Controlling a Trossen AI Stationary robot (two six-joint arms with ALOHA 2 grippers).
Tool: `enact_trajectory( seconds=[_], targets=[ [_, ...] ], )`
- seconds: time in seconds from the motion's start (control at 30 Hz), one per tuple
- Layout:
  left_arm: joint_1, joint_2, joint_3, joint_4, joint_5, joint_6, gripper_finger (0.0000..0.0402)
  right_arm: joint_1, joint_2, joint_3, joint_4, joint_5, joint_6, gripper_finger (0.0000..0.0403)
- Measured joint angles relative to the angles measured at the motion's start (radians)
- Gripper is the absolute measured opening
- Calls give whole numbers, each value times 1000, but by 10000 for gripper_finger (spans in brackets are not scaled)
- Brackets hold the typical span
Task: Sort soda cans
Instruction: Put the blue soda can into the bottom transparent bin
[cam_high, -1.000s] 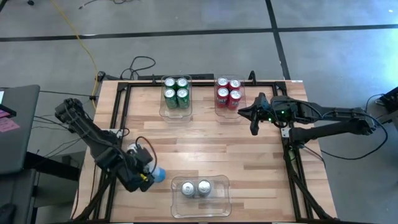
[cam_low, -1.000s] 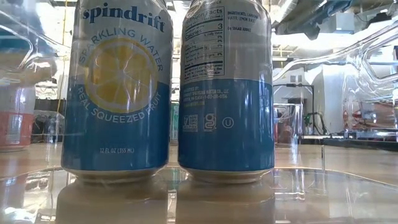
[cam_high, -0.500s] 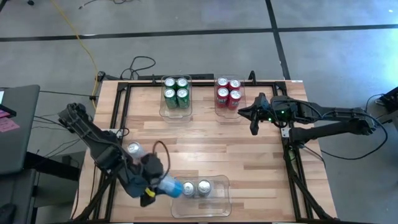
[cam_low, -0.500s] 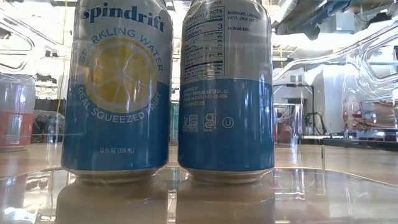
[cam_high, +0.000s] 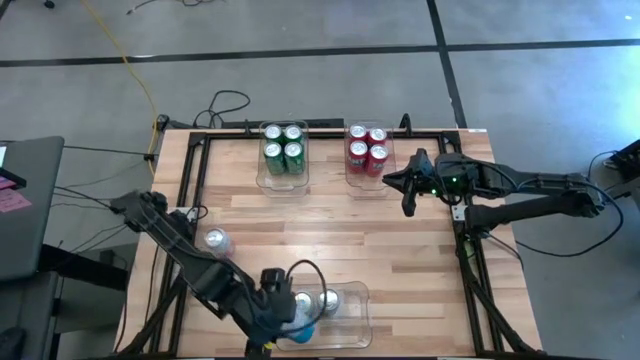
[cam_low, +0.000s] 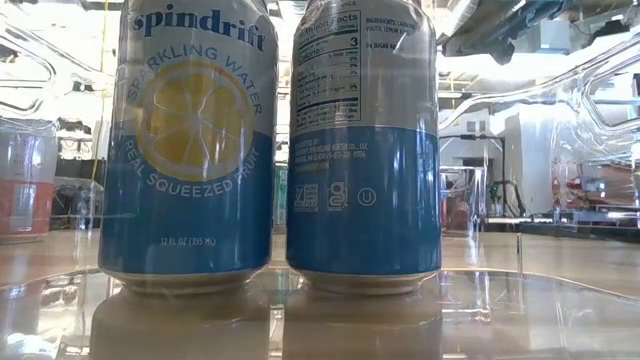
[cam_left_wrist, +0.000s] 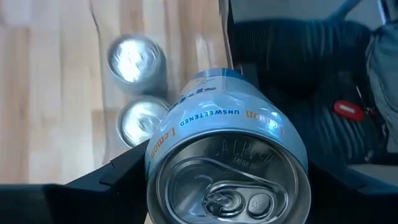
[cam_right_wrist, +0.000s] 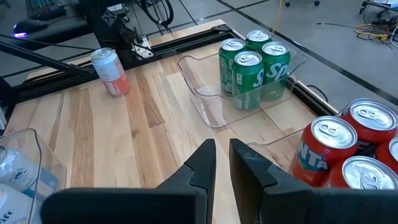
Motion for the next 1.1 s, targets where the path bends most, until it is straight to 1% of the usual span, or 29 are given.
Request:
enact_trajectory(
  seconds=[0.13,0.33,0.43,0.53,0.7,0.87,1.0,1.1],
  targets=[
    [0,53,53,-78,17,-107,293,0,0,0,0,0,3,66],
    [0,65,45,-94,40,-342,293,0,0,0,1,0,9,66],
    [0,65,43,-93,40,-401,293,0,0,0,1,0,31,66],
    [0,65,43,-93,38,-434,293,0,0,0,2,0,32,66],
    [4,78,43,-88,3,-449,293,0,0,0,20,0,33,66],
    [15,102,40,-92,67,-398,293,0,0,0,19,0,37,66],
    [26,108,41,-76,65,-399,293,0,16,1,24,0,51,66],
    [21,121,40,-77,59,-435,293,0,33,1,52,0,50,66]
  ],
)
